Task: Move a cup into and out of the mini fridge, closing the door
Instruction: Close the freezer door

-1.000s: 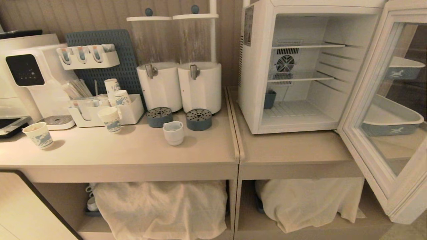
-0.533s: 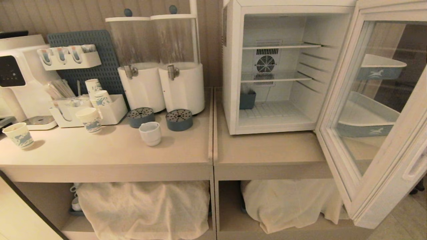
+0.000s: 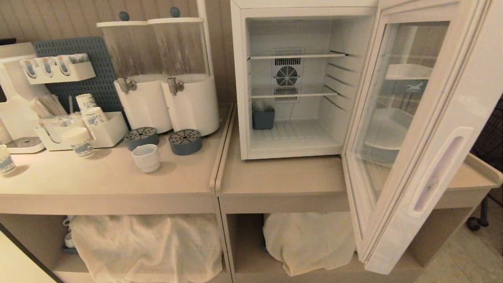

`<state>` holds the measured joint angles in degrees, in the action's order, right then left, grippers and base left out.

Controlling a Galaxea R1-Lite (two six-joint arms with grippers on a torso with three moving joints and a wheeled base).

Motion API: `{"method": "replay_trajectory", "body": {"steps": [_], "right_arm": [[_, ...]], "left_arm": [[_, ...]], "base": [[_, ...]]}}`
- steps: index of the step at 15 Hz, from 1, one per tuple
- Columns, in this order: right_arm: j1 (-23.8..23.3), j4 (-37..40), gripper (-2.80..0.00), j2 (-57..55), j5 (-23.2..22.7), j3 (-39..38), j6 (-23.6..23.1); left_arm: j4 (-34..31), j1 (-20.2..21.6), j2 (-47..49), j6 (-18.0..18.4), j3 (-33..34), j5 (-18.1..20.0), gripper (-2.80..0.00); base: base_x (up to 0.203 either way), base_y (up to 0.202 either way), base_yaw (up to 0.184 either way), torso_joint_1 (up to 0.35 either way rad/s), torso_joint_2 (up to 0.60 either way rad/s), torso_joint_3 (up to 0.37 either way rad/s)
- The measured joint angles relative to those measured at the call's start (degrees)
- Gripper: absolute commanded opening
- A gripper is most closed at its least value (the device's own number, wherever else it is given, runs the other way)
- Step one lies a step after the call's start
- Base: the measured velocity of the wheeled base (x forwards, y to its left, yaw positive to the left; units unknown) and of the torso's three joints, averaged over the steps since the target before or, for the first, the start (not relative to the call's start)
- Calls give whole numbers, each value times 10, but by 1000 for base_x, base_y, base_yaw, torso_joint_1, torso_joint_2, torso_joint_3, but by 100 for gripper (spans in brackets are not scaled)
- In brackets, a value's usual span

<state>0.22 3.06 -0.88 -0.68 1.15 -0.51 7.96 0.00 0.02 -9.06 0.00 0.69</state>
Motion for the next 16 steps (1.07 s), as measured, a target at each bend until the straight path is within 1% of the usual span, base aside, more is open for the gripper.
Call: {"method": "replay_trajectory", "body": {"steps": [1, 5, 8, 10, 12, 13, 14, 16], "right_arm": [[1, 0, -280, 0, 0, 0, 0], [-1, 1, -280, 0, 3, 2, 4], [0, -3, -280, 3, 6, 3, 25], [0, -9, -280, 5, 16, 15, 28], [0, 23, -280, 6, 17, 91, 28], [0, 59, -280, 4, 4, 153, 30], [0, 96, -280, -2, -17, 218, 36], [2, 176, -280, -36, -71, 348, 68]], "left_arm": [[0, 0, 0, 0, 0, 0, -280], [-1, -1, 0, 0, 0, 0, -280], [0, 0, 0, 0, 0, 0, -280], [0, 0, 0, 0, 0, 0, -280], [0, 0, 0, 0, 0, 0, -280], [0, 0, 0, 0, 0, 0, -280], [0, 0, 0, 0, 0, 0, -280], [0, 0, 0, 0, 0, 0, -280]], "base": [[0, -101, 0, -2, 2, 2], [0, 0, 0, 0, 0, 0], [0, 0, 0, 0, 0, 0], [0, 0, 0, 0, 0, 0], [0, 0, 0, 0, 0, 0], [0, 0, 0, 0, 0, 0], [0, 0, 0, 0, 0, 0], [0, 0, 0, 0, 0, 0]]}}
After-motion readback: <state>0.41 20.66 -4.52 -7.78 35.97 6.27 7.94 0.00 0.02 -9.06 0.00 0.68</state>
